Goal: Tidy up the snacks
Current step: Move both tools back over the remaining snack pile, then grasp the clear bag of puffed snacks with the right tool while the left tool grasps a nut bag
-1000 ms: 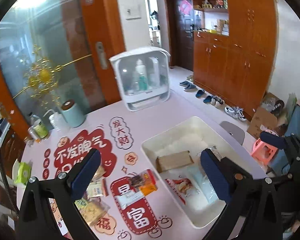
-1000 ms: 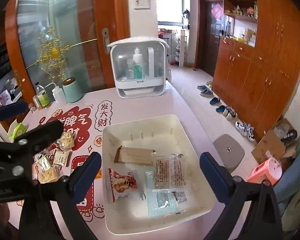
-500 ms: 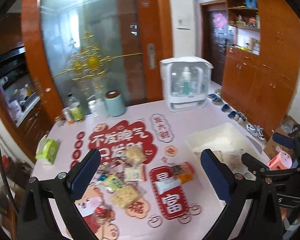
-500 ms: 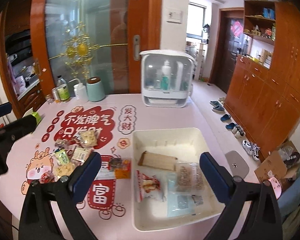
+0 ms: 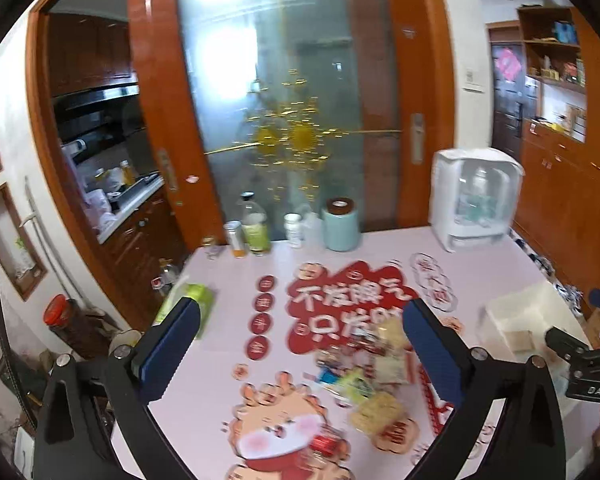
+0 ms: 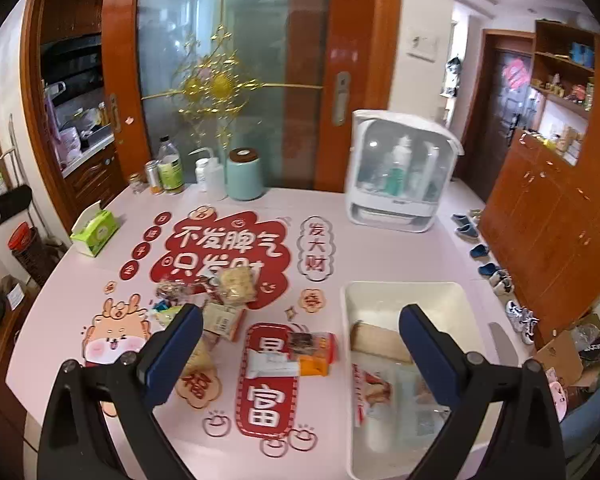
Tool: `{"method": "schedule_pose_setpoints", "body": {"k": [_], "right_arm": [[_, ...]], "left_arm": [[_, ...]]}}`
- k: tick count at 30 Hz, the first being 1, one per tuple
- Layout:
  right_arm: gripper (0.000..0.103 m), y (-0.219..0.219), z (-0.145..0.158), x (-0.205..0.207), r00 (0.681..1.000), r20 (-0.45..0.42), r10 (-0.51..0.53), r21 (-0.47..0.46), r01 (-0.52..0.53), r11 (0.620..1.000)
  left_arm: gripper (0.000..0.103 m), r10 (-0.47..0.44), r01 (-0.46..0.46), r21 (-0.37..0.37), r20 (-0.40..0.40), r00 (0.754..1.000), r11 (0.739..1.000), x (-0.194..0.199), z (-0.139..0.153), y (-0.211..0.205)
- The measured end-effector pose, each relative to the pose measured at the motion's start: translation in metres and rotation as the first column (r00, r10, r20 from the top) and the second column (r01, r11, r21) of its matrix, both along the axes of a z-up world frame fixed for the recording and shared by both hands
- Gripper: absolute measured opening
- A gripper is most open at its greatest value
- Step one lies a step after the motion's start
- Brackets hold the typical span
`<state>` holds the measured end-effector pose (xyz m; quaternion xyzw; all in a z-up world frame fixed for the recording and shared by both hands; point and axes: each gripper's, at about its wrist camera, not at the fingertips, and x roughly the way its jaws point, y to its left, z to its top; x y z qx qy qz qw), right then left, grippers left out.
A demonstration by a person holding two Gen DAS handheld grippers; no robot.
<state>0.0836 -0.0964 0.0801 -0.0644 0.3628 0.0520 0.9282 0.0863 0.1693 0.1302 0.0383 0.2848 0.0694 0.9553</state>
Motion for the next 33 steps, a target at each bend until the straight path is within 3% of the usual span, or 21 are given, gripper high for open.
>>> {"method": "schedule_pose_setpoints", "body": {"k": [6,12,17,23,28,33], "right_arm": [[0.099,0.032,-0.007,0.039,0.998,-0.053,0.025,-0.039,-0.027,0.999],[0.093,0.049,-0.033,0.094,0.989,-0.143,0.037,0.0,-0.037,0.999],[0.082,0.062,-0.072,0.154,0.968,-0.243,0.057,0.038,-0.05,0.998],[0.079,0.08,-0.141,0.208,0.926,-0.366,0.091,0.043,-0.08,0.996],[0.079,0.096,-0.197,0.236,0.892,-0.434,0.125,0.048,-0.116,0.992],[0.079,0.11,-0.241,0.251,0.86,-0.49,0.145,0.049,-0.139,0.989]], "left_arm": [[0.102,0.037,-0.039,-0.026,-0.055,0.998,0.999,0.038,-0.019,0.038],[0.102,-0.003,-0.009,-0.055,-0.203,0.979,0.998,0.103,-0.081,0.048],[0.102,-0.041,-0.007,-0.136,-0.349,0.936,0.991,0.164,-0.15,0.057],[0.102,-0.086,0.0,-0.18,-0.468,0.879,0.984,0.213,-0.225,0.055],[0.099,-0.114,0.009,-0.188,-0.555,0.824,0.982,0.237,-0.283,0.043],[0.097,-0.137,-0.006,-0.227,-0.607,0.782,0.974,0.249,-0.323,0.04]]}}
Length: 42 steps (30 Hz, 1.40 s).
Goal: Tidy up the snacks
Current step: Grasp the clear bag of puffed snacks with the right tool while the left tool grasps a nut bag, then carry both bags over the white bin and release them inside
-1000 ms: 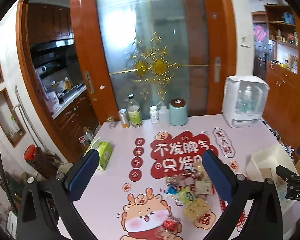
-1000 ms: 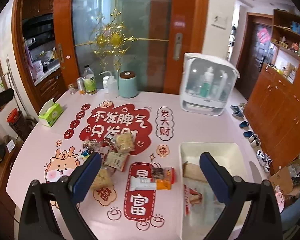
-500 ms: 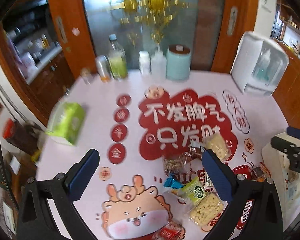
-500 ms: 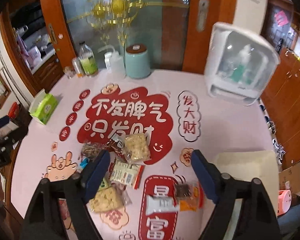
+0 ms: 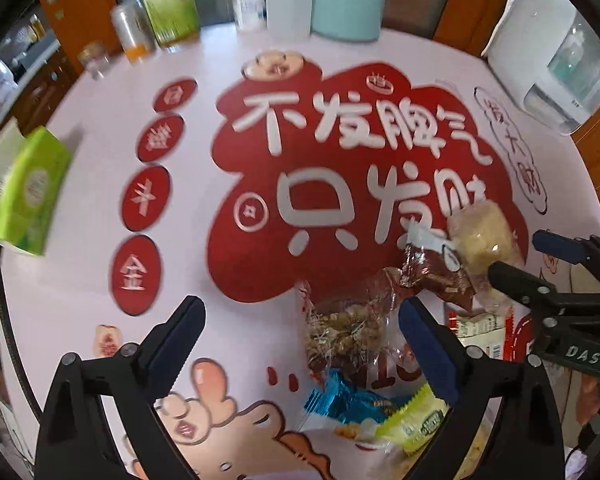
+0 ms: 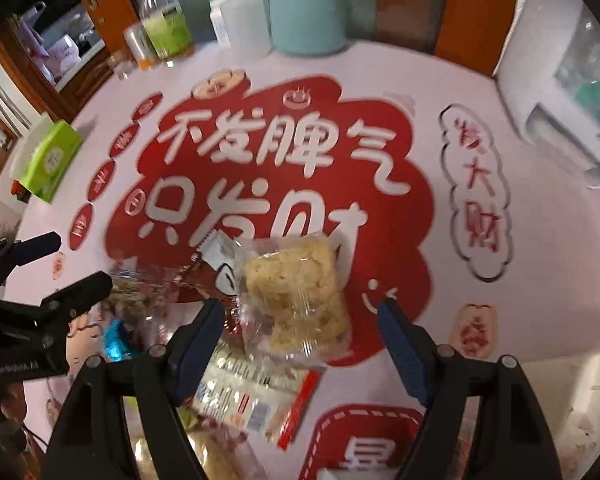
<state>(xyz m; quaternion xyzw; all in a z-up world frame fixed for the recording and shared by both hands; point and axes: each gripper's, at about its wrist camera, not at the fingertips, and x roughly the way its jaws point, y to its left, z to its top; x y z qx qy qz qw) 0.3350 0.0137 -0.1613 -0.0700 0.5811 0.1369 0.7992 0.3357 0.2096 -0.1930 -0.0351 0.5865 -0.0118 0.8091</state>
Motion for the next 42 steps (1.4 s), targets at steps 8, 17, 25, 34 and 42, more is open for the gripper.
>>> {"method": "schedule_pose_setpoints", "body": {"k": [8,17,25,34,42], "right_arm": [[0.079,0.006,-0.041,0.009,0.998,-0.059,0.001,0.01,0.0,1.0],[0.053,0.009,-0.036,0.004,1.0,-0.004,0.019,0.005,-0.019,1.0],[0.053,0.005,-0.008,-0.017,0.998,0.056,0.011,-0.002,-0.011,1.0],[0.053,-0.013,0.055,-0.063,0.987,0.16,-0.005,0.037,-0.001,0.999],[0.053,-0.061,0.095,-0.131,0.978,0.206,-0.044,0.078,0.028,0.997]], "left_arm": [[0.09,0.002,-0.007,-0.065,-0.071,0.997,0.998,0.009,-0.032,-0.005],[0.045,0.023,-0.028,-0.098,-0.052,0.998,0.995,0.007,-0.029,-0.01],[0.045,0.039,-0.039,-0.068,0.0,0.999,0.997,-0.022,0.006,-0.013],[0.045,-0.009,0.016,-0.059,0.11,0.994,0.998,-0.079,0.082,-0.044],[0.045,-0.087,0.094,-0.028,0.179,0.98,0.995,-0.14,0.131,-0.102]]}}
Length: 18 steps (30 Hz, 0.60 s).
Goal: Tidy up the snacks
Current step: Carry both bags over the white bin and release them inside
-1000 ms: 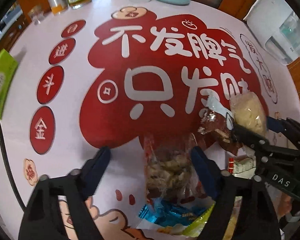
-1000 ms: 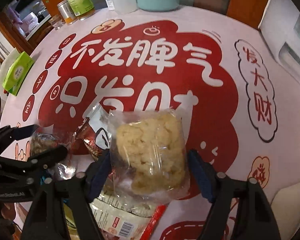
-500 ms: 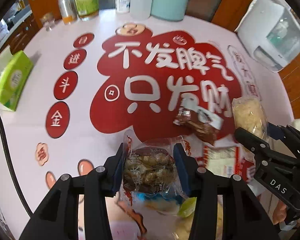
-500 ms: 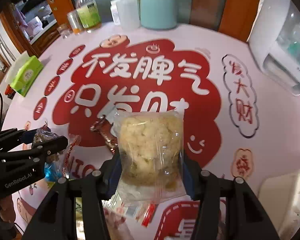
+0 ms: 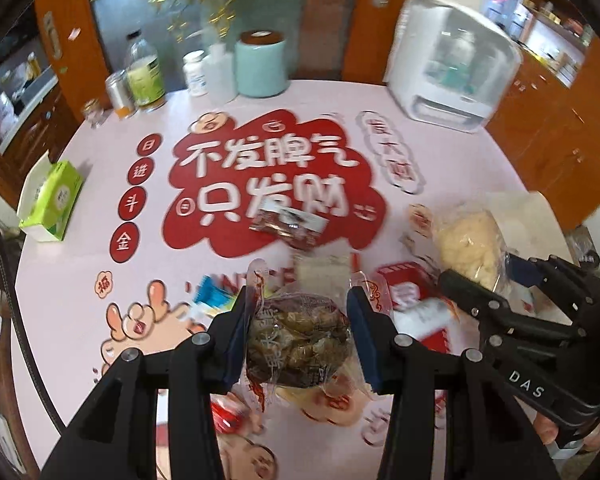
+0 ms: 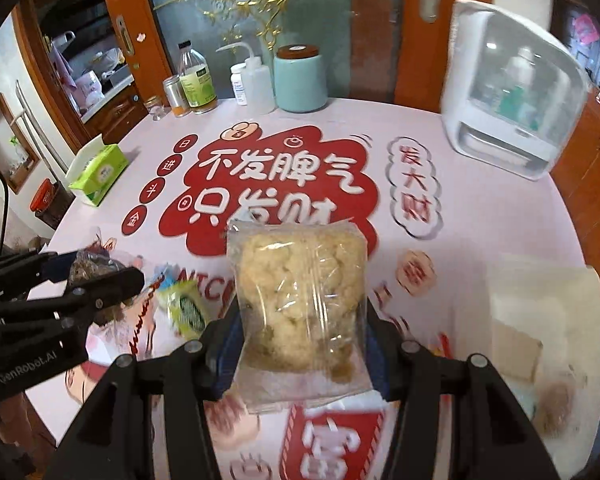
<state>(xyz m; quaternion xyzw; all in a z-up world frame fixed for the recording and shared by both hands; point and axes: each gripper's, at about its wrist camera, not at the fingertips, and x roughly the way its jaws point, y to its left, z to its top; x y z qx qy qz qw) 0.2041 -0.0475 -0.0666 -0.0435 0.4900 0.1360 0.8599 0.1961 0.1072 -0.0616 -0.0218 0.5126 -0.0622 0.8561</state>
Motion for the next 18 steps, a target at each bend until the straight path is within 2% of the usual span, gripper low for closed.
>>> {"method": "schedule_pose_setpoints", "body": {"k": [7,13,18], "right_arm": [[0.053,-0.066,0.019,-0.059,0.999,0.007,-0.05,0.01,0.05,0.999],[0.053,-0.133,0.032,-0.097,0.993,0.029,-0.111,-0.009,0.111,0.994],[0.053,-0.189,0.038,-0.11,0.983,0.049,-0.176,-0.021,0.177,0.984]], "left_arm": [[0.045,-0.107,0.107,0.003,0.003,0.994,0.994,-0.043,0.017,-0.085],[0.045,-0.198,0.198,0.02,-0.022,0.98,0.98,-0.053,0.017,-0.164],[0.045,-0.25,0.25,0.043,-0.007,0.968,0.967,-0.052,0.024,-0.222]]}}
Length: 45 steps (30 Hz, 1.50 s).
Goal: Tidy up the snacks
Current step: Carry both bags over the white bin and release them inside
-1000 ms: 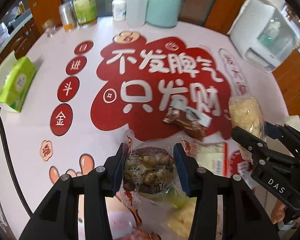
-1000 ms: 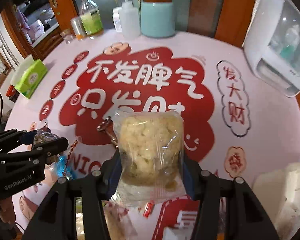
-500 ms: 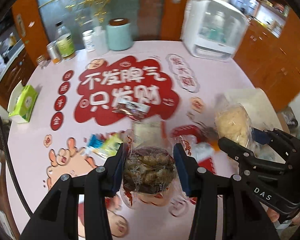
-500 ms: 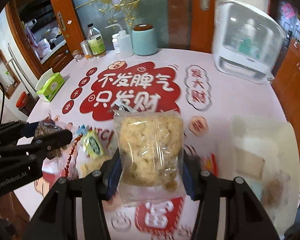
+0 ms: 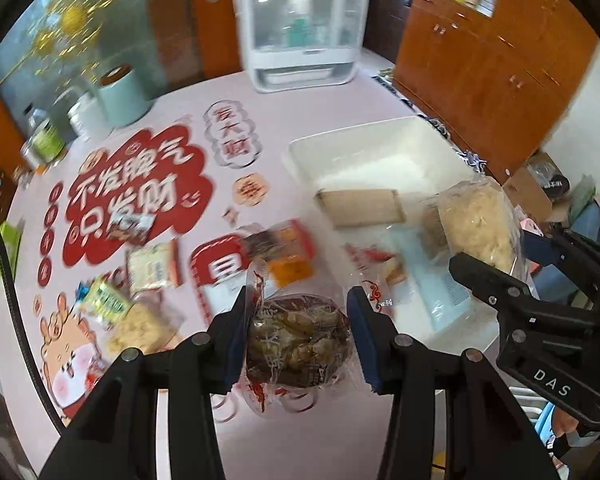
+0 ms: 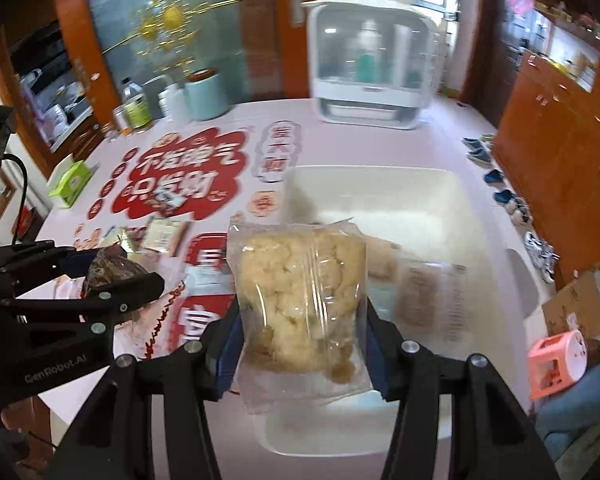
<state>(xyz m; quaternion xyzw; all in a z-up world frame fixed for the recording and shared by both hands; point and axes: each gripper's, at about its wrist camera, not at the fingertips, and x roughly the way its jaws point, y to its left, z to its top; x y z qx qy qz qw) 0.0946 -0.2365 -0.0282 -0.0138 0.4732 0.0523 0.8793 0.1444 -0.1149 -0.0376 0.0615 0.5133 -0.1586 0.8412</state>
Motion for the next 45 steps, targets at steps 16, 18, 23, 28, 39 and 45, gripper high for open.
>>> {"method": "schedule_pose_setpoints", "body": {"k": [16,18,23,28,39,45], "right_arm": [[0.053,-0.118,0.011,0.045,0.984,0.048,-0.172,-0.054,0.175,0.983],[0.053,-0.124,0.01,0.056,0.983,0.045,-0.176,-0.054,0.178,0.982],[0.054,-0.129,0.001,0.085,0.987,0.026,-0.156,-0.032,0.156,0.987],[0.055,-0.122,-0.012,0.099,0.994,0.004,-0.112,-0.039,0.112,0.993],[0.079,-0.118,-0.022,0.097,0.994,-0.017,-0.105,-0.009,0.105,0.994],[0.079,-0.11,-0.022,0.089,0.995,-0.02,-0.095,-0.009,0.095,0.995]], "left_arm": [[0.046,-0.021,0.011,0.107,0.091,0.996,0.994,0.088,0.01,-0.112],[0.046,-0.014,0.005,0.111,0.085,0.996,0.994,0.097,0.008,-0.116],[0.093,-0.011,0.003,0.09,0.083,0.997,0.996,0.11,0.005,-0.116],[0.093,-0.012,0.006,0.081,0.084,0.996,0.997,0.111,0.005,-0.113],[0.093,0.017,-0.023,0.071,0.095,0.995,0.997,0.098,0.009,-0.1],[0.093,0.033,-0.038,0.06,0.093,0.995,0.997,0.084,0.01,-0.09]]}}
